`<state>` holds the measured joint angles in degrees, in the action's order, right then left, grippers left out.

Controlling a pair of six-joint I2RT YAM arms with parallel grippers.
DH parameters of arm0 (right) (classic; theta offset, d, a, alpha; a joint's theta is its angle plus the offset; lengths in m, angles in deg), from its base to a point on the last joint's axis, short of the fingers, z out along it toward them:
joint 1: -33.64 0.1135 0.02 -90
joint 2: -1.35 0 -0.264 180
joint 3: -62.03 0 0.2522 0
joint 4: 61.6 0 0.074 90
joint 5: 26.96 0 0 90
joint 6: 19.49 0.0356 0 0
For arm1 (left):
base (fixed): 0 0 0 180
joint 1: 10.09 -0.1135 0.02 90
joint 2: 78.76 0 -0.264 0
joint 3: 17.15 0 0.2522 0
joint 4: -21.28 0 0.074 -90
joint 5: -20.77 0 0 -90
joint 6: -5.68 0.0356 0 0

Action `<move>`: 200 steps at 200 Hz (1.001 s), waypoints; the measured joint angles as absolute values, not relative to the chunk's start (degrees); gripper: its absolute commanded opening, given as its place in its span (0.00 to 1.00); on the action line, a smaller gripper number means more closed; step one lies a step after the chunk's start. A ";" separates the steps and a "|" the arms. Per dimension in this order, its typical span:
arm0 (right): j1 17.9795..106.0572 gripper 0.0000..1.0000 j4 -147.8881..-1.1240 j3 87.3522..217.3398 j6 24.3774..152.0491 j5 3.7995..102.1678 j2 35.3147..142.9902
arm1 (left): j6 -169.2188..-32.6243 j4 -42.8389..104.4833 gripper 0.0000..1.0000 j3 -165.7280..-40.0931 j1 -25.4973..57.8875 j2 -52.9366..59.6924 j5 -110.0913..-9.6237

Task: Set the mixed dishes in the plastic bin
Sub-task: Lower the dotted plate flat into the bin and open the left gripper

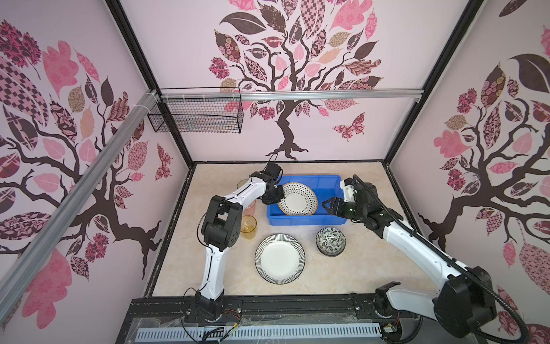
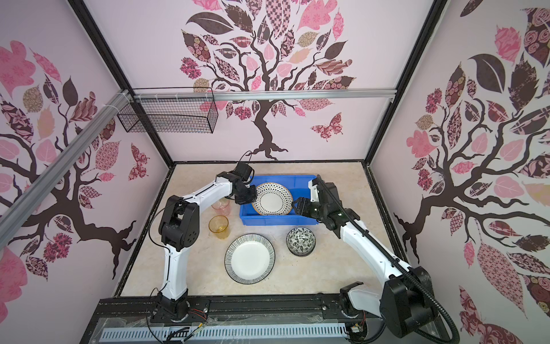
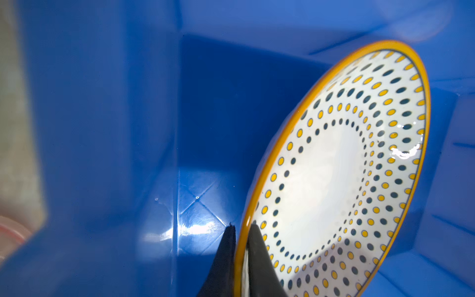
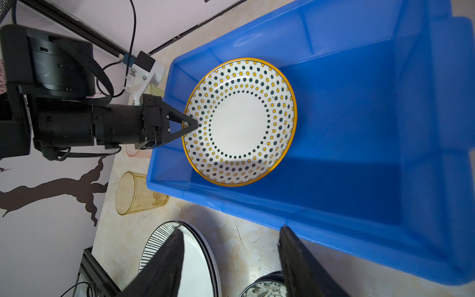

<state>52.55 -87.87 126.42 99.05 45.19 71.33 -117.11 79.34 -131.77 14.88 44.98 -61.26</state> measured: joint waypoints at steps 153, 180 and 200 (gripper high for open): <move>52.55 0.62 -87.69 125.88 99.07 43.86 71.15 | -117.29 80.06 0.18 -132.82 15.82 45.74 -64.02; 52.55 0.62 -87.65 125.88 99.07 43.73 71.15 | -117.33 79.93 0.18 -132.82 15.84 45.74 -63.97; 52.55 0.62 -87.65 125.86 99.07 43.62 71.15 | -117.33 79.86 0.19 -132.82 15.84 45.74 -63.97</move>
